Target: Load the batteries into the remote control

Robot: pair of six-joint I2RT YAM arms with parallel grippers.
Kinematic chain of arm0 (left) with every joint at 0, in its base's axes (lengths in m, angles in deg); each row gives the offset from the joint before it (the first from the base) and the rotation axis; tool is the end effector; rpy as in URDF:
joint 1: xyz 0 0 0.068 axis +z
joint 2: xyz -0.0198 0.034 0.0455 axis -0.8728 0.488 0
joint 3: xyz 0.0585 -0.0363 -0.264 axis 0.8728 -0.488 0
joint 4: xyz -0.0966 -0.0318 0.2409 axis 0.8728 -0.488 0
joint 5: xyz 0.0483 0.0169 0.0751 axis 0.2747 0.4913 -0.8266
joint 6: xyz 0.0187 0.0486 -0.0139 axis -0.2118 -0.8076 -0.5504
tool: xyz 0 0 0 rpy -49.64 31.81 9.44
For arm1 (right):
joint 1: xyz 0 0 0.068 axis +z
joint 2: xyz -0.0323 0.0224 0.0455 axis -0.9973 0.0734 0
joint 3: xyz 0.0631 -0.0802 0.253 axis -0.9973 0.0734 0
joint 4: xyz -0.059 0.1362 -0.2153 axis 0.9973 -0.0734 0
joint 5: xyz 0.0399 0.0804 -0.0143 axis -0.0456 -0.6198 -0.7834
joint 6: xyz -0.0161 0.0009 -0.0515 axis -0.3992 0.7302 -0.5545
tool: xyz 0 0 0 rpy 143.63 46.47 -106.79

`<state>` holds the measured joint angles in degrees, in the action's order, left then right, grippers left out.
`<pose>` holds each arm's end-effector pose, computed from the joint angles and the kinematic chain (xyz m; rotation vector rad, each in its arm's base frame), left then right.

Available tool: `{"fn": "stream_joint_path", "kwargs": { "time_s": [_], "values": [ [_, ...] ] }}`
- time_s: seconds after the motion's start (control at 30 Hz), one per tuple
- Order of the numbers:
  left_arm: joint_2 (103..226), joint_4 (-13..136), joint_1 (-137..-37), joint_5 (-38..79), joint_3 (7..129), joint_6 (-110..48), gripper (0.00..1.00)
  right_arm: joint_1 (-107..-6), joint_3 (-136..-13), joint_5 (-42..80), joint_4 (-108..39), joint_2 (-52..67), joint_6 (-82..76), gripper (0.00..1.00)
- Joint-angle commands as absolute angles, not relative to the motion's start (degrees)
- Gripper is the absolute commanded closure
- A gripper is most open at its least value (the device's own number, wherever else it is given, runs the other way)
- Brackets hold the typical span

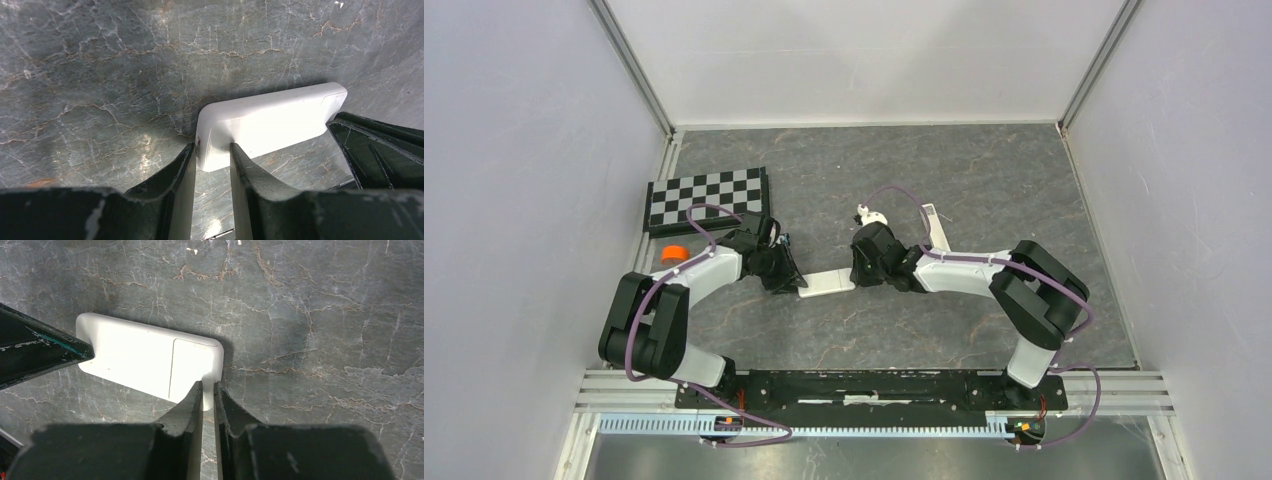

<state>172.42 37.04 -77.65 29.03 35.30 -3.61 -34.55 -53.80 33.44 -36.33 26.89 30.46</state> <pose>0.2375 -0.0829 0.1516 -0.4586 2.7981 -0.6576 0.2256 0.2745 0.1596 -0.1855 2.4800 0.5856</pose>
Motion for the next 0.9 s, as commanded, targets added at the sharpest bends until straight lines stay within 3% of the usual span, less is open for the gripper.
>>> {"fn": "stream_joint_path", "kwargs": {
  "time_s": [0.0, 0.37, 0.6, 0.7, 0.87],
  "values": [
    [172.8, 37.6, -78.3, 30.4, 35.5, -4.5, 0.62, -34.6, -53.7, 31.0, -35.9, 28.3, 30.1, 0.85],
    [174.3, 44.2, -78.4, 37.9, 33.8, -2.2, 0.64, -34.7, -45.7, 15.1, -20.5, 30.5, 40.8, 0.92],
    [174.7, 43.2, -78.4, 37.2, 34.7, -2.4, 0.65, -34.7, -47.5, 15.0, -21.1, 30.6, 40.8, 0.93],
    [173.1, 39.3, -78.4, 32.4, 37.1, -3.6, 0.61, -36.0, -49.8, 20.9, -27.3, 28.2, 36.8, 0.89],
    [170.3, 31.7, -78.1, 24.1, 43.5, -7.4, 0.45, -41.0, -53.0, 28.2, -33.8, 22.2, 30.2, 0.73]
  ]
}}
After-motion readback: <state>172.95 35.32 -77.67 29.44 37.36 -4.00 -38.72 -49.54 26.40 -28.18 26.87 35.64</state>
